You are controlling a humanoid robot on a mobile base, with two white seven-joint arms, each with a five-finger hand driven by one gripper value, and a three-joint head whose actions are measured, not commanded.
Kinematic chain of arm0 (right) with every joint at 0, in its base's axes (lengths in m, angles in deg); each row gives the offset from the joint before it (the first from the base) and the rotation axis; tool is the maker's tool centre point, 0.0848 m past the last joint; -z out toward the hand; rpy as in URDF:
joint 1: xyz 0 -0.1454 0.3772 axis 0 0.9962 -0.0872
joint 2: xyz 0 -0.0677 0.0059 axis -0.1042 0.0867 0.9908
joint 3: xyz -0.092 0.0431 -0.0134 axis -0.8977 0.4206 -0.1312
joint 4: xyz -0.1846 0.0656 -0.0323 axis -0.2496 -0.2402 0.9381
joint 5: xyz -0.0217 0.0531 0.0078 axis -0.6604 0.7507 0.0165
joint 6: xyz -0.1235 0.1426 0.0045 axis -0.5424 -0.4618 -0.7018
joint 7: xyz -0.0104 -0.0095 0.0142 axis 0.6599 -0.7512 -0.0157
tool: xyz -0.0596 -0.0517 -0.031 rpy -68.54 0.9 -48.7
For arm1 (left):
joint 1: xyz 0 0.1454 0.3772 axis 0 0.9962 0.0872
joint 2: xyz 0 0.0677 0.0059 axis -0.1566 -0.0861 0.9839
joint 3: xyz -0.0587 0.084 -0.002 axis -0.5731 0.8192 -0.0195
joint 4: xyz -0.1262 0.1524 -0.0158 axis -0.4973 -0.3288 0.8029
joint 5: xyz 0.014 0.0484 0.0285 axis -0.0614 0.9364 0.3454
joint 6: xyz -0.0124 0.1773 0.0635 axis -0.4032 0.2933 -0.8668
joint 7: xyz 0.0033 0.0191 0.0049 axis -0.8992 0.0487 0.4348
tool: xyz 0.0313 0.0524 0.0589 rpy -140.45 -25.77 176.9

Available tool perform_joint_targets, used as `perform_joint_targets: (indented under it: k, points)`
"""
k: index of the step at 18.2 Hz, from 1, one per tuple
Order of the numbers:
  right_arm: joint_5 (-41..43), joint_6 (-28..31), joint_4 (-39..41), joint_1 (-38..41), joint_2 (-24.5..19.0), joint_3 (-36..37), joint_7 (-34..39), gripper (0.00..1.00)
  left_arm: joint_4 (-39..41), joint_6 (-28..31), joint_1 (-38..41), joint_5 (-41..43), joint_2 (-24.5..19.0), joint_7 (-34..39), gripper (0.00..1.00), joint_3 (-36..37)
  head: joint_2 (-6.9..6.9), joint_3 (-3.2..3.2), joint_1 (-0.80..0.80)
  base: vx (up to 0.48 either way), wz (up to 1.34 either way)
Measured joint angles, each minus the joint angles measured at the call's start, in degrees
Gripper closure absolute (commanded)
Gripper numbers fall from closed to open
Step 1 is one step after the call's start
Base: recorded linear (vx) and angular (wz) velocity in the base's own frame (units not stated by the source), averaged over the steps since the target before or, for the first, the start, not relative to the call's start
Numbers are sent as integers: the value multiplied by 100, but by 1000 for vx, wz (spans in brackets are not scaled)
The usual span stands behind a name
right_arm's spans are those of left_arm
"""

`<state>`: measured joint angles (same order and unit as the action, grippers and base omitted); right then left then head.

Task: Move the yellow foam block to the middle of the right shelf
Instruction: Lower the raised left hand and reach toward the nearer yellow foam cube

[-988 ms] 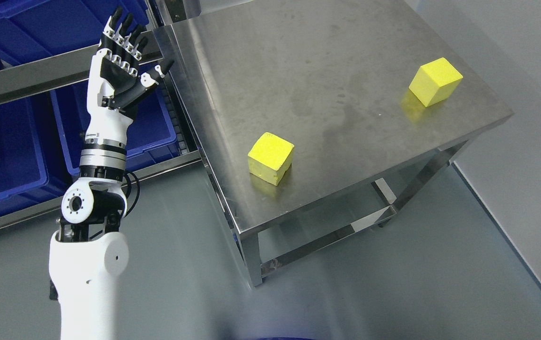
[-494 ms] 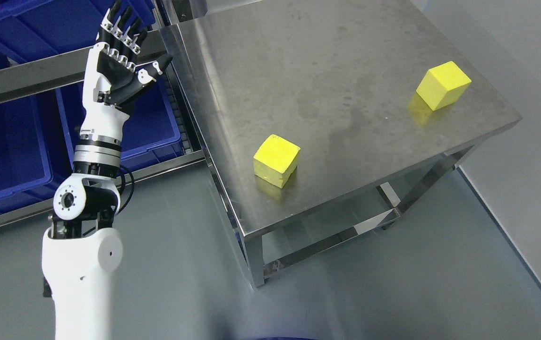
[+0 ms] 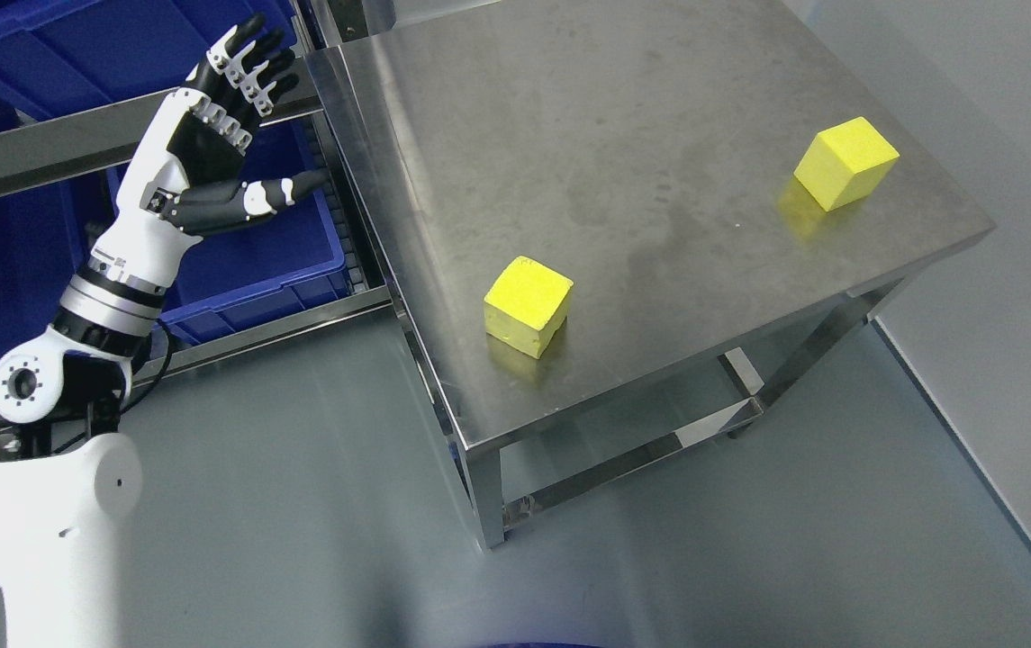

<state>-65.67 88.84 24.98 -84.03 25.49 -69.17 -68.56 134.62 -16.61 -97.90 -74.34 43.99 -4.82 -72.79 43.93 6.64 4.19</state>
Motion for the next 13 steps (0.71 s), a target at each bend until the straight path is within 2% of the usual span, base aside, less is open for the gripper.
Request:
perform_joint_targets:
  k: [3, 7, 11, 13]
  points:
    - [0, 0, 0, 0, 0, 0, 1, 0, 0, -638, 256, 8, -359, -923, 3, 10, 0, 0, 0, 0, 0]
    - [0, 0, 0, 0, 0, 0, 3, 0, 0, -1197, 433, 21, -918, -1399, 3, 245, 0, 0, 0, 0, 0]
    - [0, 0, 0, 1, 0, 0, 3, 0, -27, -1303, 300, 366, -1393, -1544, 3, 736, 0, 0, 0, 0, 0]
    - [0, 0, 0, 1, 0, 0, 3, 0, -73, -1112, 120, 611, -1507, -1553, 3, 1023, 0, 0, 0, 0, 0]
